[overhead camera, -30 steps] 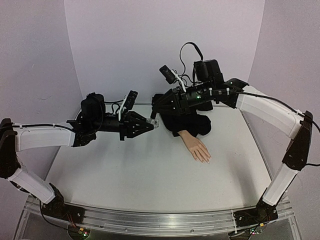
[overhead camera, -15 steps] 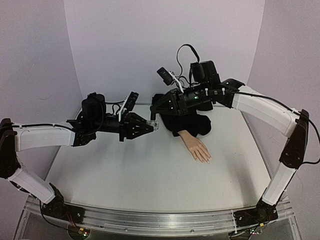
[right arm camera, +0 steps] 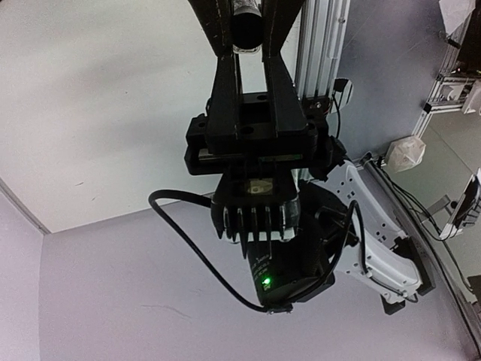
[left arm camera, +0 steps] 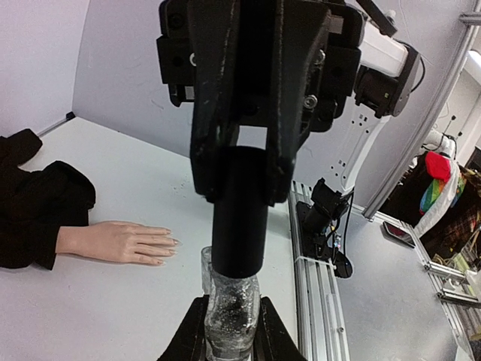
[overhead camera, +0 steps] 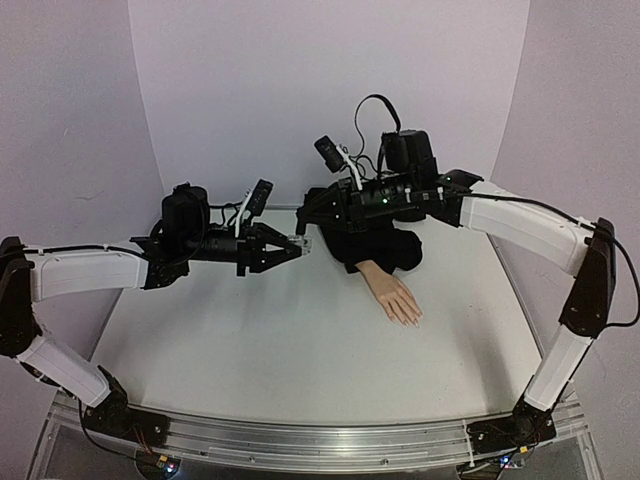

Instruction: Paint the nails

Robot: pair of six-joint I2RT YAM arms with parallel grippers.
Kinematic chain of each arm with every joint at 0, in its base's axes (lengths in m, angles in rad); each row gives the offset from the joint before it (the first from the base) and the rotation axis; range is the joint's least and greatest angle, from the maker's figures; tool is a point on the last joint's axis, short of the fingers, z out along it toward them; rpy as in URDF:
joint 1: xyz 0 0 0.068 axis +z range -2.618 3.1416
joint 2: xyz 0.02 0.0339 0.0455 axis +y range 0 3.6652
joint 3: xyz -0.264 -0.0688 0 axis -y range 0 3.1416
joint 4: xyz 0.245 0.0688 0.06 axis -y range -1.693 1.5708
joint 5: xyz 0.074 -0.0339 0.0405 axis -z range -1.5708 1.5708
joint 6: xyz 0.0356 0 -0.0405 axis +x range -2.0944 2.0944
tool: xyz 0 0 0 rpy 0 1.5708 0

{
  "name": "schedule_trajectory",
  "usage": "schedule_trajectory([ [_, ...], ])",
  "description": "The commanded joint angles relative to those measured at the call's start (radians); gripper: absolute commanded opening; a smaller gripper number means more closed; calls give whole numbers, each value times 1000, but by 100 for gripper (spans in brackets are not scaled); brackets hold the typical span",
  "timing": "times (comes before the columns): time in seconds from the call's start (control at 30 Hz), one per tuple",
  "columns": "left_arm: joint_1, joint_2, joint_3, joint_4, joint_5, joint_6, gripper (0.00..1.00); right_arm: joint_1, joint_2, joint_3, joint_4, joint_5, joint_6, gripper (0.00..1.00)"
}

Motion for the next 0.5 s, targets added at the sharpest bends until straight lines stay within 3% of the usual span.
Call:
schedule_trajectory([
  [0.0, 21, -63, 37, 220, -109, -55, 0, 35, 17, -59, -9, 65, 43, 0],
  [0.47, 23, -46, 131, 64, -173, 200, 0, 40, 99, -30, -47, 0, 106, 0],
])
